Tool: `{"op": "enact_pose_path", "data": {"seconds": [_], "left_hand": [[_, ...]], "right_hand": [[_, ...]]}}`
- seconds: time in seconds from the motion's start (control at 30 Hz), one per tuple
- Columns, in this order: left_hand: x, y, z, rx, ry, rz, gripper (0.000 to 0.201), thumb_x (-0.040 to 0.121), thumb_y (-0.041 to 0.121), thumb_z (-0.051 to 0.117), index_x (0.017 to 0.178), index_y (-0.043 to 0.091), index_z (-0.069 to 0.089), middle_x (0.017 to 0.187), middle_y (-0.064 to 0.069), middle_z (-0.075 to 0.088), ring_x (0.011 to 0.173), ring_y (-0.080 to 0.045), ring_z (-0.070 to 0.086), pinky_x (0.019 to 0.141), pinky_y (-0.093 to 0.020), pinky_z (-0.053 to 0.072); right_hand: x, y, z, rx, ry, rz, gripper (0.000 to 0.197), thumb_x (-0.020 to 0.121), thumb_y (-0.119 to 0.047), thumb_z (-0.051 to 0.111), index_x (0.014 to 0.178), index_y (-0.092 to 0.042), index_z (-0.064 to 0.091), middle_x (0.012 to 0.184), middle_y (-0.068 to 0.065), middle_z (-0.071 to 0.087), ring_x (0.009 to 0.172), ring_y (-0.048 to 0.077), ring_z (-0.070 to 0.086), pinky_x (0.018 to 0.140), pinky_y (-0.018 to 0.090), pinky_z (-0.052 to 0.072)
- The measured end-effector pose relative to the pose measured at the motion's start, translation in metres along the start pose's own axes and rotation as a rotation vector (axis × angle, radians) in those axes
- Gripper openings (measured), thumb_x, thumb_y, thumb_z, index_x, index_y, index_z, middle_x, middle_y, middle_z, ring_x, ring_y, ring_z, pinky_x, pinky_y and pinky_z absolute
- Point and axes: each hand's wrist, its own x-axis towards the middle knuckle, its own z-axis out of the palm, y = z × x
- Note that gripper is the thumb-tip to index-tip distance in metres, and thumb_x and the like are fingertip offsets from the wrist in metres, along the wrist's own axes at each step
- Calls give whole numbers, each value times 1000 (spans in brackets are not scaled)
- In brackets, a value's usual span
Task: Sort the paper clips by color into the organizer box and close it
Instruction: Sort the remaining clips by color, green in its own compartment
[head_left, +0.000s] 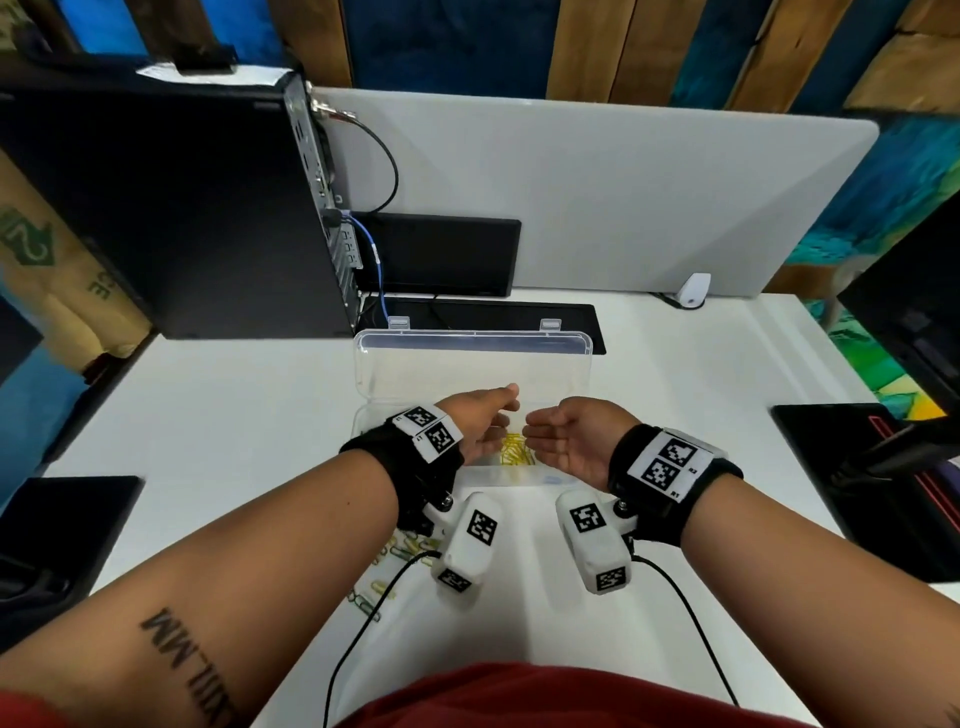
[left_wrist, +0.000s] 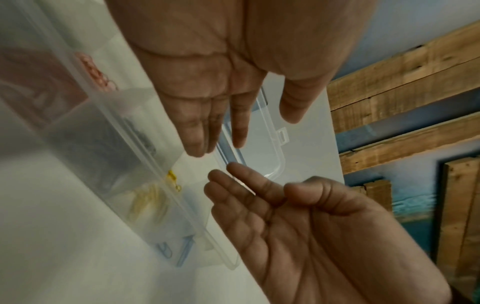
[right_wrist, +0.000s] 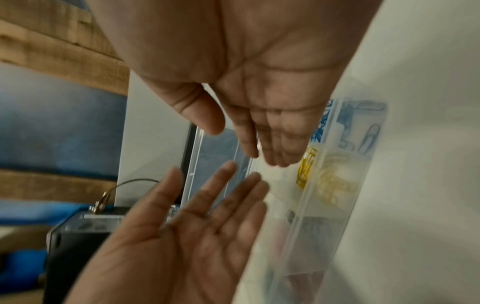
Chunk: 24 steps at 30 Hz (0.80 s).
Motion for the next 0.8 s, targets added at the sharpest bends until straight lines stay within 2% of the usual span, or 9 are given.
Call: {"op": "enact_pose_path", "data": {"seconds": [0.07,0.13,0.2,0.27,0.4,0.53,0.63,0.73,0.8], "left_hand": [[-10,2,-11,10,-21,66,19,96,27,48,83,15,54,81,-3,53,69,-14,53,65,-23,46],[-22,2,-27,64,7,135,13,95,21,49,86,14,55,77,-3,56,62,-14,55,57,-23,46],[-32,-1,-47,221,76,209,10,94,18,51,86,15,57,72,-1,56,50,-9,53,45,-16,40],[-41,-10,-71,421,152,281,15,93,18,52,80,19,58,66,2,55,44,-6,50,40,-14,37],[-58,-37,-115,607,254,294,18,88,16,58,72,23,59,66,5,58,56,-11,49,54,-21,41],[-68,-67,-142,860,221,223,17,81,17,64,69,27,58,69,7,56,63,-9,49,68,-24,43],[-70,-92,-150,1045,187,174,19,80,22,62,67,32,53,68,11,53,67,-7,50,68,-20,42],[-68,-109,-148,1184,172,167,8,83,25,59,89,29,62,78,10,52,84,-13,56,73,-20,41],[-63,-116,-145,1243,141,145,24,86,26,58,109,25,61,96,5,54,100,-17,57,85,-24,43]], "right_hand": [[-5,0,2,-86,3,-55,24,92,-2,34,89,-4,57,86,11,58,78,21,57,69,26,49],[-7,1,6,-226,26,-103,25,93,-1,35,81,-8,56,78,10,56,68,20,54,62,27,47],[-8,3,9,-391,27,-149,24,93,0,38,78,-11,55,74,8,54,62,18,51,56,27,44],[-9,10,15,-576,15,-193,23,92,-3,42,78,-15,56,76,5,56,63,17,53,56,25,44],[-10,27,32,-892,-20,-319,19,91,-6,44,86,-18,58,79,-3,57,68,11,55,57,21,44],[-9,42,51,-1233,-136,-393,21,88,-8,50,99,-17,66,84,-8,57,81,12,54,65,19,40],[-5,56,63,-1454,-237,-399,25,87,-12,50,105,-15,67,96,-7,63,91,11,56,71,17,40],[4,69,73,-1626,-288,-337,27,86,-14,54,110,-17,65,115,0,65,107,19,58,87,23,44],[9,78,79,-1737,-278,-336,33,83,-19,60,116,-21,62,118,3,59,111,22,55,93,28,45]]}}
